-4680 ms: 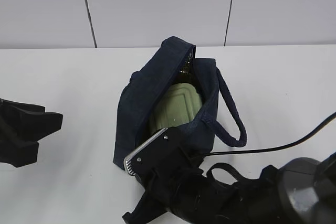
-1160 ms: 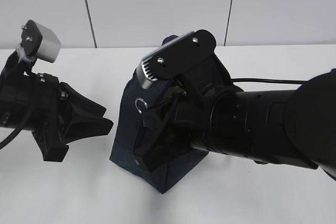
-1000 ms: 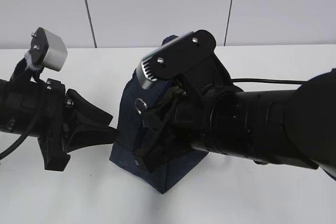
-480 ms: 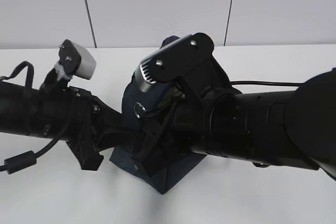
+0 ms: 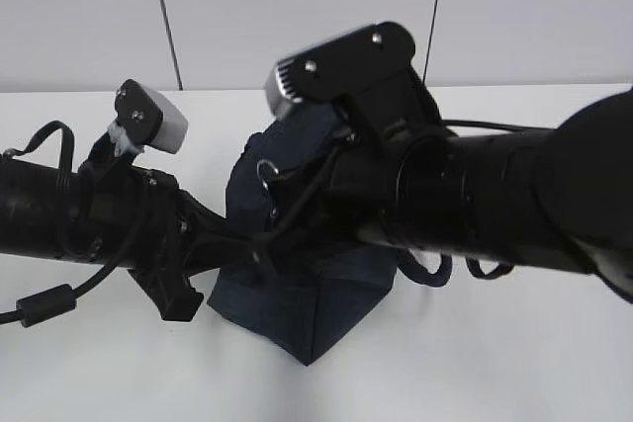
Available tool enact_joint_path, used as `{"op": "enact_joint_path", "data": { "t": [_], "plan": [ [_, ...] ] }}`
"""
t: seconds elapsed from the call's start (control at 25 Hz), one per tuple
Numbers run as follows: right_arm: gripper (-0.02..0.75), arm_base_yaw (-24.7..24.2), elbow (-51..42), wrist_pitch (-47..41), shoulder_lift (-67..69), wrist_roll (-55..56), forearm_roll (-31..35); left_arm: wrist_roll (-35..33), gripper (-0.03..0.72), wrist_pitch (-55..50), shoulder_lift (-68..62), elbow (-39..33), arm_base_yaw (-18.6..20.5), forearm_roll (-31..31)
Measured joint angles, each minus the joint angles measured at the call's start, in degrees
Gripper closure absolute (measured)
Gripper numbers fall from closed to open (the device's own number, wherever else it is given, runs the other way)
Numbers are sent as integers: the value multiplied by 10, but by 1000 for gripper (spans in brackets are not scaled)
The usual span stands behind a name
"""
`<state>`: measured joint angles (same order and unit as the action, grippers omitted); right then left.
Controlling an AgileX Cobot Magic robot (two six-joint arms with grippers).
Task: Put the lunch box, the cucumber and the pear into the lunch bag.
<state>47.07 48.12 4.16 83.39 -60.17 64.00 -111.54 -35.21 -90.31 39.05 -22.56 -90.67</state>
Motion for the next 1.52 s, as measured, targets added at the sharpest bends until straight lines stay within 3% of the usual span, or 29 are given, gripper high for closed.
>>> {"op": "enact_joint_path", "data": {
  "t": [0.44,0.88,0.96,1.08,1.16,1.52],
  "plan": [
    [738,-177,88,-59,50,-42,24,-2,674,-12,-1,-18,0,-5],
    [735,-181,100,-179,56,-56,23,-2,671,-12,-1,-18,0,-8],
    [629,-181,100,-232,56,-56,23,-2,664,-13,-1,-18,0,-9],
    [409,-181,100,-279,56,-55,24,-2,661,-13,-1,-18,0,-9],
    [319,-184,100,-306,56,-39,30,-2,657,-13,-1,-18,0,-10],
    [272,-232,100,-402,55,19,83,-2,649,-14,-1,-18,0,-10]
  ]
}}
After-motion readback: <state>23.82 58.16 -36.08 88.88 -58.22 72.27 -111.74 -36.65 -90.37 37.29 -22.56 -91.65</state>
